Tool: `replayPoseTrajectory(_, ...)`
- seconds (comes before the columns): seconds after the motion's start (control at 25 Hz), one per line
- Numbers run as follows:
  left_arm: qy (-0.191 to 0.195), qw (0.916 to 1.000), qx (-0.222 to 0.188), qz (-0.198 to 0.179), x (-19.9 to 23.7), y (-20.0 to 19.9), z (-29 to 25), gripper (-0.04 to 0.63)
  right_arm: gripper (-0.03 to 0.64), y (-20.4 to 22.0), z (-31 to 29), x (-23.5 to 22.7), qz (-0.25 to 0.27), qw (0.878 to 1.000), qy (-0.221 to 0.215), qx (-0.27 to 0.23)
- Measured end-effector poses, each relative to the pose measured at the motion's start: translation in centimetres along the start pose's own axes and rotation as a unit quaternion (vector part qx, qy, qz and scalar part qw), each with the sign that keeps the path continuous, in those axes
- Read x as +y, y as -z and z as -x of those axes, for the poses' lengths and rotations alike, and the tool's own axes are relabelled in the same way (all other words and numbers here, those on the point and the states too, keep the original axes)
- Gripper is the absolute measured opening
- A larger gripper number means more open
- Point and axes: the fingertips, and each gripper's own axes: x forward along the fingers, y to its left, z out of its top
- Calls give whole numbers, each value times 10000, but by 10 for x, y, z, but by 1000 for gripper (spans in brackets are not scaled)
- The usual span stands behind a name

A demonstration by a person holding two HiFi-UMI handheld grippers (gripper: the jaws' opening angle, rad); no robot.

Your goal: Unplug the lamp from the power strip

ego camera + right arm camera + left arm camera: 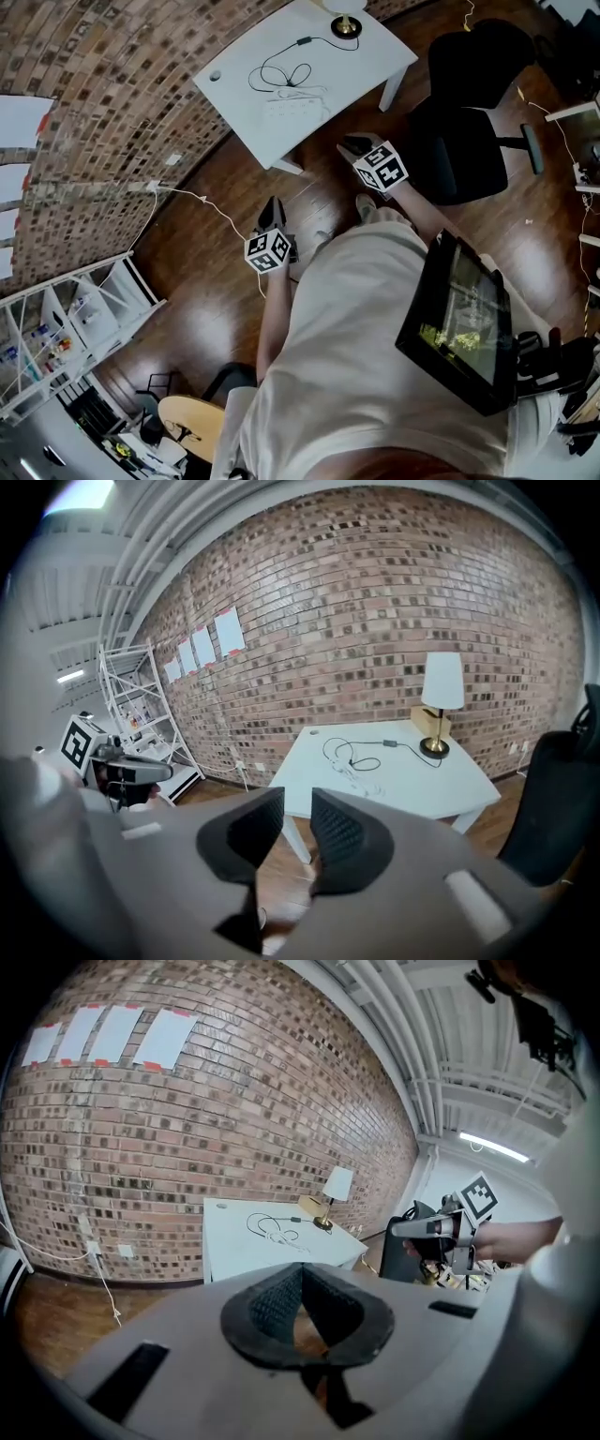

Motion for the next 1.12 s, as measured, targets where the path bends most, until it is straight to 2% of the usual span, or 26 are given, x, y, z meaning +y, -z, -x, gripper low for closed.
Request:
replayPoseTrajectory(0.36,159,9996,-196,-108,48,2,54,-2,78,1,-34,109,701,9974,-121,114)
replayPoseTrajectory(0.6,506,9983,-269,-142,58,12,85,-3,78,3,-37,169,884,9960,-93,-8)
replayPoseTrajectory(0.76,623,9979,-147,-28,58,22,94,-3,78,10,-35,188,930,9956,-119,86)
replayPoseTrajectory(0.96,839,9962,-148,-179,52,22,95,-3,78,10,-31,188,934,9955,-63,139)
replayPoseTrajectory(1.12,828,9963,-120,-176,55,26,92,-3,78,18,-30,191,979,9950,-98,175)
